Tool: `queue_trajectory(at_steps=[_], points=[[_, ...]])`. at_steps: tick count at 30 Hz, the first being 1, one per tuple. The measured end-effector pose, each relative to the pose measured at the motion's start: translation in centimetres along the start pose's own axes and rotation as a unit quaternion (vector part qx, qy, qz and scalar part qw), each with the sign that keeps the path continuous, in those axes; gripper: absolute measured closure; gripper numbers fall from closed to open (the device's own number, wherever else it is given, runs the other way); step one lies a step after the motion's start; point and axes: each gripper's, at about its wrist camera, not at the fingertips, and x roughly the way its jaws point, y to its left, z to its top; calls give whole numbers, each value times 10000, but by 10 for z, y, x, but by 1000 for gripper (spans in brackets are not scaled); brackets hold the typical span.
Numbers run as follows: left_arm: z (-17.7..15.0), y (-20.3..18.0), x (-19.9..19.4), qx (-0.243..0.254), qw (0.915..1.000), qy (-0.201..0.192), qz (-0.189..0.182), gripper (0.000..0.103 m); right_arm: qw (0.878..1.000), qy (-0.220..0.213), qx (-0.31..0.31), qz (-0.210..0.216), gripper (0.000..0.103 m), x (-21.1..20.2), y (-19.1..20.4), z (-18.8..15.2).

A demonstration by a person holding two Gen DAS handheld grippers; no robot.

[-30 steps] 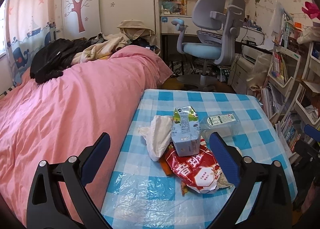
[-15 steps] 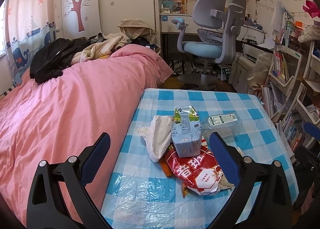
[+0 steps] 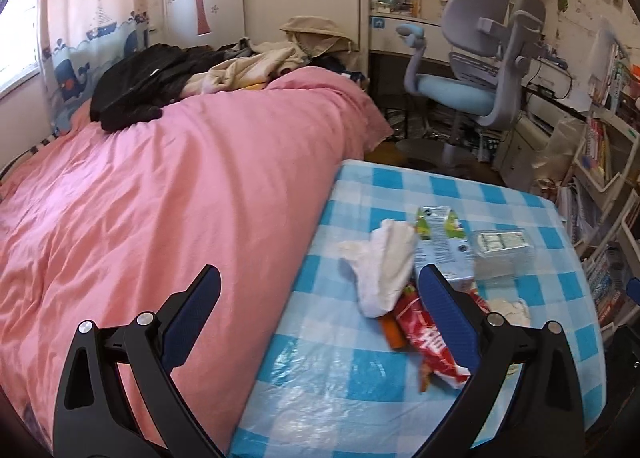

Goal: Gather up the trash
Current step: 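Grasp a white tissue with the left gripper while the right gripper grasps a crumpled tissue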

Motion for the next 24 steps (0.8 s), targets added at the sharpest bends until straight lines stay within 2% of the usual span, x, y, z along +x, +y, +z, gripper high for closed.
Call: queue_trajectory(at_steps=[4, 8, 12, 18, 20, 24], points=[[-3, -3, 3, 120, 9999, 59, -59, 7, 9997, 183, -31, 173, 27, 9, 4, -3], [-3, -11, 5, 327, 9994, 102, -78, 7, 9992, 298, -187, 203, 27, 15, 11, -7], [-3, -10, 8, 315, 9993, 206, 24, 7, 9981, 541, -216, 219, 27, 27, 11, -13], [-2, -3, 15, 271, 9990, 308, 169, 7, 9952, 942, -222, 117, 30, 48, 6, -24], [-2, -3, 16, 301, 9989, 326, 133, 7, 9944, 1037, -188, 87, 35, 53, 3, -27], [-4, -11, 19, 452, 9982, 391, -2, 7, 9936, 1120, -176, -15, 38, 58, -2, -28]])
